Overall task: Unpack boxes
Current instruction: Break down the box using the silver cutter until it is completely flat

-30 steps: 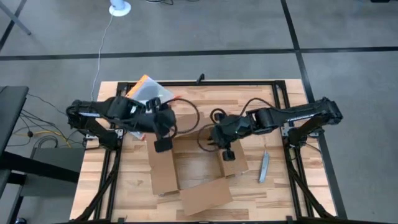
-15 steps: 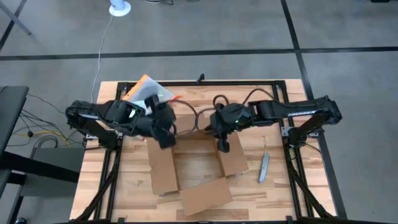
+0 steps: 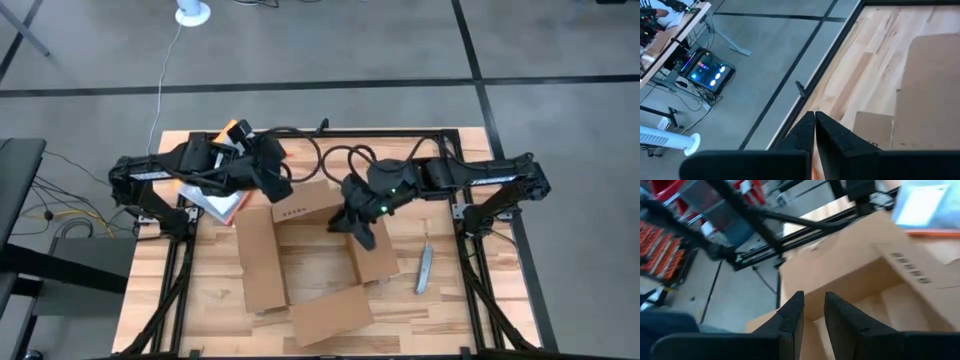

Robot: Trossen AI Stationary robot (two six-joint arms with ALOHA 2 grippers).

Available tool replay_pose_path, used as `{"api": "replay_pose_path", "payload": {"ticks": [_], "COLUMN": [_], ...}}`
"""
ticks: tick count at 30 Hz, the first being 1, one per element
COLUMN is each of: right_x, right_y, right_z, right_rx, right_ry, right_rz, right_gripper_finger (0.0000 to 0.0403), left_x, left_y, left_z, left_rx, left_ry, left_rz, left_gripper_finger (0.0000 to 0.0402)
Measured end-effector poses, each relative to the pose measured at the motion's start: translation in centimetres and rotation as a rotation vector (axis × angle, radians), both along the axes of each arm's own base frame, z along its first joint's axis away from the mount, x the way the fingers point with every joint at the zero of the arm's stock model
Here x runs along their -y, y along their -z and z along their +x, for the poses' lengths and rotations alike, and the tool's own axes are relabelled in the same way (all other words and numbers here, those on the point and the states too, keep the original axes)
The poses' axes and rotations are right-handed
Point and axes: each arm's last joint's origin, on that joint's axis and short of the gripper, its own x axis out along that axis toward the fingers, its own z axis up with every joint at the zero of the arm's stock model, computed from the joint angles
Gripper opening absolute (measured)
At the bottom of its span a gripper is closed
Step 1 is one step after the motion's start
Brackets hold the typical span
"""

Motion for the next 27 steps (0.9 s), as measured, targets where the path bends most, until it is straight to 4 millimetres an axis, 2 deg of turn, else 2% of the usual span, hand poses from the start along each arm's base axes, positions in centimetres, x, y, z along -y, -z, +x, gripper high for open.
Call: {"api": "replay_pose_path", "payload": {"ticks": [5, 11, 18, 22, 27], "right_x": [-1.1, -0.7, -0.8, -0.8, 0.4], "right_y": [0.6, 2.0, 2.6, 3.1, 3.8], "right_z": [0.8, 2.0, 1.8, 1.4, 1.0], "right_rx": [0.036, -0.016, -0.037, -0.076, -0.148], "right_ry": [-0.072, -0.064, -0.105, -0.159, -0.118], "right_rz": [-0.068, -0.096, -0.217, -0.323, -0.548], "right_gripper_finger": [0.0063, 0.0063, 0.0063, 0.0063, 0.0063], "left_x": [0.0, 0.7, 1.9, 2.2, 2.2], "left_y": [-0.4, -0.3, 0.1, 0.2, 0.4], "left_z": [0.6, 0.8, 0.6, 0.6, 0.7], "left_rx": [0.026, 0.061, 0.055, 0.049, 0.028], "left_ry": [0.051, 0.108, 0.196, 0.243, 0.245], "left_rz": [0.002, -0.087, -0.242, -0.352, -0.352], "left_gripper_finger": [0.0, 0.0, 0.0, 0.0, 0.0]}}
